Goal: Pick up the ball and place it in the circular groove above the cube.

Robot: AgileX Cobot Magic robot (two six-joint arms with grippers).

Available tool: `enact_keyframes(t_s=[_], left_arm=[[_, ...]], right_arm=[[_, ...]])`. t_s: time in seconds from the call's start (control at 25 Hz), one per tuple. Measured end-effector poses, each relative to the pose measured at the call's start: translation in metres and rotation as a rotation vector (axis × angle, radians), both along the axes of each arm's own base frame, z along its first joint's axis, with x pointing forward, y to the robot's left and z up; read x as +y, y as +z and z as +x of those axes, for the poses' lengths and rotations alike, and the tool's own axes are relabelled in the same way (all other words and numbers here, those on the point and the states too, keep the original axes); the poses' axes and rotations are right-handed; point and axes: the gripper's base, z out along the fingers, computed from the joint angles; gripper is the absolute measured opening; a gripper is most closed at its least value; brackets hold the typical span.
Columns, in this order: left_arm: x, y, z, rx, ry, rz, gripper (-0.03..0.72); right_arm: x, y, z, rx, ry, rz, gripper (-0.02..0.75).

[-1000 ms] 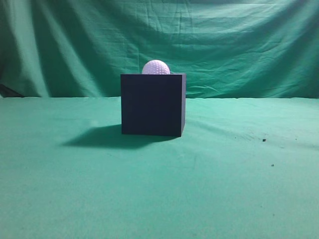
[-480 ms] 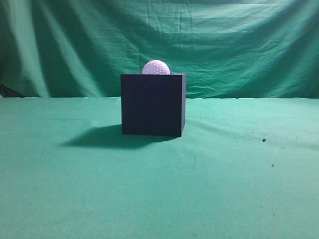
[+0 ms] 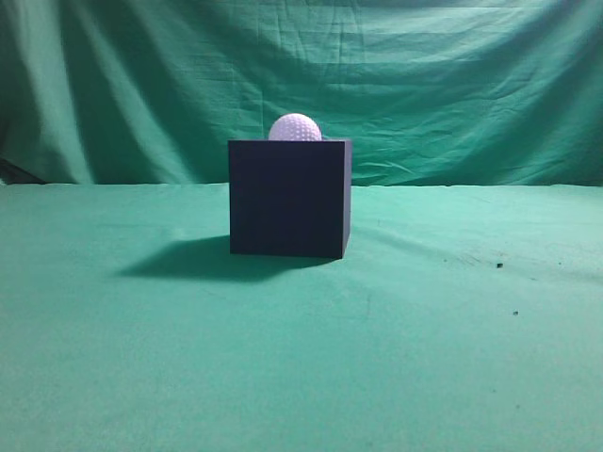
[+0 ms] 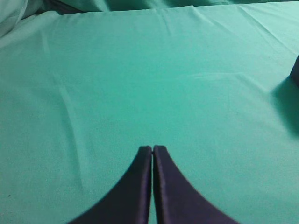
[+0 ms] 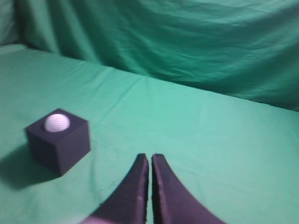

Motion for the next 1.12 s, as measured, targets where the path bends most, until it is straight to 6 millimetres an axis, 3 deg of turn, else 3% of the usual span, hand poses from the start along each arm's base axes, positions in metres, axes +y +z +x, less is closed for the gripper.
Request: enact_keyframes(t_s=[0.24,0.52,1.12], left_arm=[[0.0,0.0,0.0,0.0,0.0,0.0,0.0],[0.0,0.0,0.0,0.0,0.0,0.0,0.0],[0.0,0.0,0.0,0.0,0.0,0.0,0.0]], right_arm=[[-0.007,-0.066,0.002,-0.045,-0.185,0.066,0.0],[-0.01,-0.125,0.008,0.001,-0.321,0.142,0.0],[-0.011,-0.138,0.007,0.091,-0.346,0.145,0.0]])
